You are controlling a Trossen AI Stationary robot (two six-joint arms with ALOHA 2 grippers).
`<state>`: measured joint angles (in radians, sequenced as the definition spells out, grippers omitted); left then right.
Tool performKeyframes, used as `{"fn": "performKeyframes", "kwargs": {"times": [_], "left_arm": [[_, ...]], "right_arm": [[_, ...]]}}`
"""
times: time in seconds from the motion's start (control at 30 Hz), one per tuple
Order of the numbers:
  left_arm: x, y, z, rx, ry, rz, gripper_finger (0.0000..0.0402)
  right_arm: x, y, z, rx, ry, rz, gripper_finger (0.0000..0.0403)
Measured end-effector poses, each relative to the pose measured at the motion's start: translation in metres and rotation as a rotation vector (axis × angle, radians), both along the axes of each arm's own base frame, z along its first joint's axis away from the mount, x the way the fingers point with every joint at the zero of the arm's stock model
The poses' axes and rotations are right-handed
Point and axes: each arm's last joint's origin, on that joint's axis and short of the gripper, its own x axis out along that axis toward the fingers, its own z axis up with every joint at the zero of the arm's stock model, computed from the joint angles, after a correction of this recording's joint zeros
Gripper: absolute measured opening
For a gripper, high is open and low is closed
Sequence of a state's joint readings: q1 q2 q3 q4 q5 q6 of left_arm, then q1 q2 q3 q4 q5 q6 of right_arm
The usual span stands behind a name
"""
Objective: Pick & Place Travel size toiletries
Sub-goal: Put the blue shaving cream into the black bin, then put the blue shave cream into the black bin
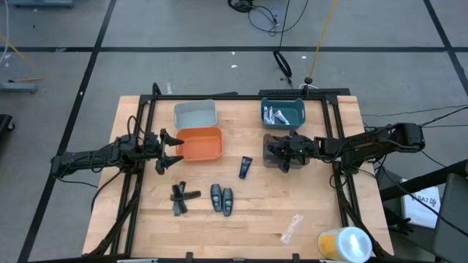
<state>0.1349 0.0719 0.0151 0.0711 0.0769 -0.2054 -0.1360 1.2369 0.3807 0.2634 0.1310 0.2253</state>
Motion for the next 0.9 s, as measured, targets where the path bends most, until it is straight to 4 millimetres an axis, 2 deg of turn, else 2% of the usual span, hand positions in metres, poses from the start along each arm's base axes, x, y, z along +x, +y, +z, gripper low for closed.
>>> {"fn": "performKeyframes", "kwargs": {"times": [0.17, 0.57, 0.67, 0.9], "left_arm": [[0.0, 0.0, 0.0, 0.0, -0.001, 0.0, 0.0328], [0.0, 0.0, 0.0, 0.0, 0.0, 0.0, 0.0328], [0.0, 0.0, 0.0, 0.0, 0.0, 0.0, 0.0328], [0.0, 0.0, 0.0, 0.0, 0.0, 0.0, 0.0328]], "right_arm": [[0.0, 0.0, 0.001, 0.0, -0.005, -0.002, 0.009], [-0.001, 0.0, 0.004, -0.007, -0.019, -0.001, 0.0177], [-0.002, 0.0, 0.012, -0.018, -0.06, 0.006, 0.0188], [-0.012, 0.0, 0.045, -0.108, -0.24, -0.02, 0.0188]]}}
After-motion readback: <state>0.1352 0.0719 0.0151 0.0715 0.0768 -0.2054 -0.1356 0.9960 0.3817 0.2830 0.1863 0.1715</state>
